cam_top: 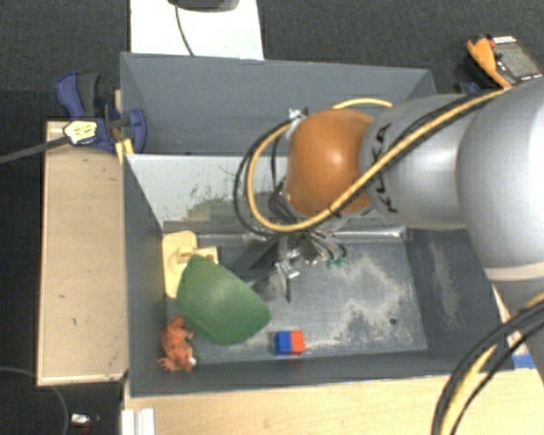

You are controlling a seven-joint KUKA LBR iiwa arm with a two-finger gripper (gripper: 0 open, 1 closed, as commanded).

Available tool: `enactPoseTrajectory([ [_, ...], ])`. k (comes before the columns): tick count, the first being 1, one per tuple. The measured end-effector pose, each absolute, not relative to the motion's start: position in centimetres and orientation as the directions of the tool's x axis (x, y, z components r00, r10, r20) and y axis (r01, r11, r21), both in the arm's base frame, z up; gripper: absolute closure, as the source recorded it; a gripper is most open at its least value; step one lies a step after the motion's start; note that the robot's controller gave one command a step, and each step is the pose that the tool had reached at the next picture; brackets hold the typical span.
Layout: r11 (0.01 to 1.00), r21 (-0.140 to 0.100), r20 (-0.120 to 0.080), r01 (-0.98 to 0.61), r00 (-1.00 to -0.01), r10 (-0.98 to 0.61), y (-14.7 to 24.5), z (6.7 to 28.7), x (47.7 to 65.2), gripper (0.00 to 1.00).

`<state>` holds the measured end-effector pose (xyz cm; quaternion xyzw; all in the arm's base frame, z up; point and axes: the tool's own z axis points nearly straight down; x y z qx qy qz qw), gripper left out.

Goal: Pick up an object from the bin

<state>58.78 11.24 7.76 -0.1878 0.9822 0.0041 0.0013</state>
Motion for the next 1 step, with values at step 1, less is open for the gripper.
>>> enactPoseTrajectory([
  [1,0.930,0.005,-0.004,-0.366,-0.930,-0.366,11.07,11.98,58.85,1.00],
])
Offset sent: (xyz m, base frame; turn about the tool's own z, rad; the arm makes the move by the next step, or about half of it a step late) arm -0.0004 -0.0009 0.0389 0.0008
